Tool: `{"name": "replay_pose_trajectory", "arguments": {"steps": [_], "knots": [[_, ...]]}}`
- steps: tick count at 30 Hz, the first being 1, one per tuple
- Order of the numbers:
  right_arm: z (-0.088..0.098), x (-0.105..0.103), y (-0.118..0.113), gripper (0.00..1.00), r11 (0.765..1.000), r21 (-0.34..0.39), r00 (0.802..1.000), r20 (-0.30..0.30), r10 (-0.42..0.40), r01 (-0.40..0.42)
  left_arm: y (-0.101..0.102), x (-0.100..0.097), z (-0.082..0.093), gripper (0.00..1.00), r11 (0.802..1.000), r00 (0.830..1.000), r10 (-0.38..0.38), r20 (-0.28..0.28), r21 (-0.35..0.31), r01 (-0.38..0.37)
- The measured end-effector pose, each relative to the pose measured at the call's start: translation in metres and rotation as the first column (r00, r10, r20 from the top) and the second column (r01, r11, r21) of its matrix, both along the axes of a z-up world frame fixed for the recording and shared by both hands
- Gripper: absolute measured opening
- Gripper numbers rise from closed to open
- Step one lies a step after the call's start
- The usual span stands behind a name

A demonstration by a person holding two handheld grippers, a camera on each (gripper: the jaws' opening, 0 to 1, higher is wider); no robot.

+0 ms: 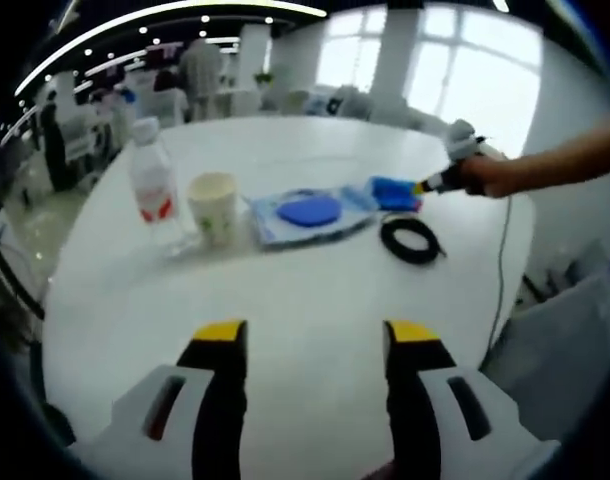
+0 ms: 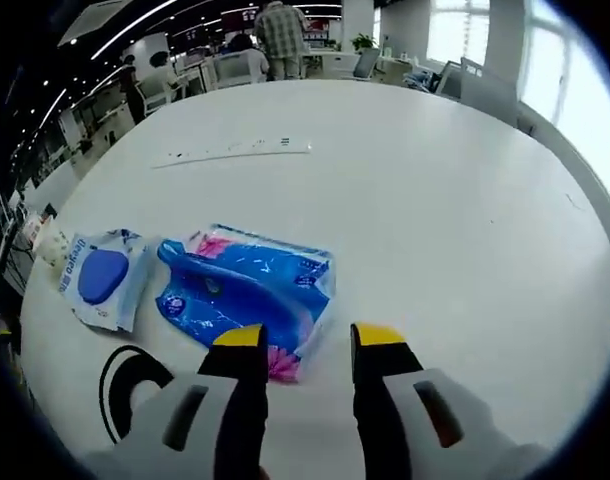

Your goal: Arrange the tabletop items into an orderly group along one side of the table until the central work area is clear of visible clutter.

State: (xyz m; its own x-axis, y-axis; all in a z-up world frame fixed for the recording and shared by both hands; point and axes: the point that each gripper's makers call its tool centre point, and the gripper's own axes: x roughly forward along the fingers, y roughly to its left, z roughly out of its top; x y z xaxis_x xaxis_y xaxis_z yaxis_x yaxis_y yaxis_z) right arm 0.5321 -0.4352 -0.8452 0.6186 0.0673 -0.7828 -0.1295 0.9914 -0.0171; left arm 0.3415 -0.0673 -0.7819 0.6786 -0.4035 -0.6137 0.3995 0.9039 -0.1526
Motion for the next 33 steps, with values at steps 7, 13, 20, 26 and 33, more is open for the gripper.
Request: {"name": "replay_pose_trajectory", "arguments": {"steps": [7,13,20,26,33], "knots": [[0.005,-0.019,0.008,0.12,0.999,-0.030,1.000,-0.021,0.016,-0.016,0.005,-0.003,-0.003,0.51,1.000,1.000,0.011,-0.010,-0.003,-0.011],[-0.005,-0.004,-0.001,0.07,0.999,-0.038,0.999,-0.025,0.028,-0.029,0.004,-0.002,-0.002,0.49,1.000,1.000,0.010,-0.008,-0.007,-0.010],[-0.006,-0.006,-0.004,0.05,0.998,-0.041,0.999,-0.022,0.049,-0.050,0.003,-0.002,-0.005,0.48,1.000,1.000,0.005,-0.017,-0.010,-0.005],[-0.003,-0.012,-0.007,0.04,0.989,-0.049,0.990,0.006,0.141,-0.140,0.002,-0.002,-0.005,0.48,1.000,1.000,0.005,-0.017,-0.013,-0.005],[-0.004,-0.013,-0.014,0.04,0.983,-0.055,0.985,0.011,0.175,-0.174,0.001,-0.003,-0.005,0.47,1.000,1.000,0.001,-0.017,-0.010,-0.002]]}}
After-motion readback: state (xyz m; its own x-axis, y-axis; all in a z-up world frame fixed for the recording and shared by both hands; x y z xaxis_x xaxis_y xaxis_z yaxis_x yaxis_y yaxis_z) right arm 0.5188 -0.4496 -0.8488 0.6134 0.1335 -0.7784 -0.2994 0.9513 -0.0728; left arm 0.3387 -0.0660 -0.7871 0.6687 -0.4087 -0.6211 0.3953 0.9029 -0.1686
